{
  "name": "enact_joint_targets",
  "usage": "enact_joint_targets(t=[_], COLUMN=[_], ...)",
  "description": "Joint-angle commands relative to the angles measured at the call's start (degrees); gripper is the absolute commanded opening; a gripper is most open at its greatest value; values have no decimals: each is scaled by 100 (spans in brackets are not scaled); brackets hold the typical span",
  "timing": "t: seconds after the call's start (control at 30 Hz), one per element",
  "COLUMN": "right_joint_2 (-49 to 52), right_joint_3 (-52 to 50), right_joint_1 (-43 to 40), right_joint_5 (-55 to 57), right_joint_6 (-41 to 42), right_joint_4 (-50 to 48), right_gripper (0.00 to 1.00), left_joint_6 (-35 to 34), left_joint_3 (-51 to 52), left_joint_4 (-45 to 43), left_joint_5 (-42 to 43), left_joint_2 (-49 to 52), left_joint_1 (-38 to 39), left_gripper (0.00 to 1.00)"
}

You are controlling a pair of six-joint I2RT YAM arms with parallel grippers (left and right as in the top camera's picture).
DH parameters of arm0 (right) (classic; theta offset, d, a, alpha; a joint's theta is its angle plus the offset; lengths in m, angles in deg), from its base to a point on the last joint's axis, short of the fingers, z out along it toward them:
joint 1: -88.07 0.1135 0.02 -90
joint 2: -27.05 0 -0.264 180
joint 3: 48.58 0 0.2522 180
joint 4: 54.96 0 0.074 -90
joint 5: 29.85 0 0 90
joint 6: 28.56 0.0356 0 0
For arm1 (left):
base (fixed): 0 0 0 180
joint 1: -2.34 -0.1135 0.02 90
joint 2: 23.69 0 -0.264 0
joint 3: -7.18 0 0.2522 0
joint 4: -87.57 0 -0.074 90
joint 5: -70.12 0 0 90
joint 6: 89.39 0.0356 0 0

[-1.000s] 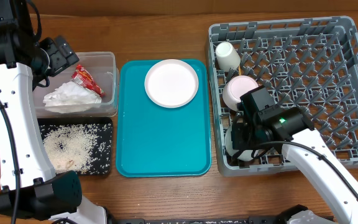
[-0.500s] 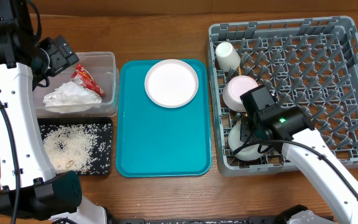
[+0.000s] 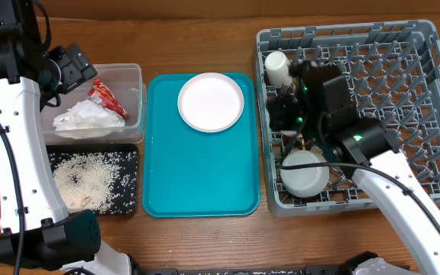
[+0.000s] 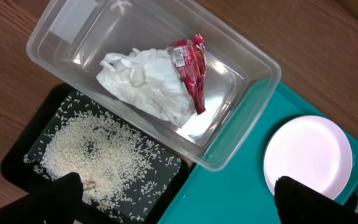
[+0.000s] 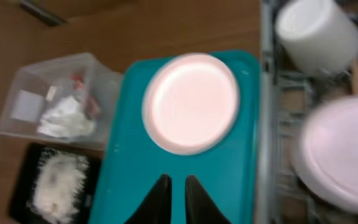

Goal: Sort waste into correct bins and load items into the dishwasher
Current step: 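Move the right gripper left toward the pink plate on the tray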

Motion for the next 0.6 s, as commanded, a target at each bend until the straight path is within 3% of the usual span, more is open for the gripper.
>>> enact_joint_targets(t=[0.0,0.2,0.4,0.57], right_joint_2=[463,1661,3010,3720], right_joint_3=[107,107,107,107], right_joint_1=[210,640,1038,1178], right_joint_5=[-354,-280,605,850], right_joint_6=[-11,-308,-334,-337], right_joint_4=[-680,-2218,-3292,-3773], right_gripper=[11,23,18,24], left_joint_6=[46,46,46,46], left_joint_3=[-33,-33,-33,-33], left_joint_4=[-11,-11,-11,-11], left_joint_5=[22,22,22,22], left_joint_2=[-61,-61,-61,-61], left_joint_1=[0,0,0,2], left_gripper=[100,100,100,100])
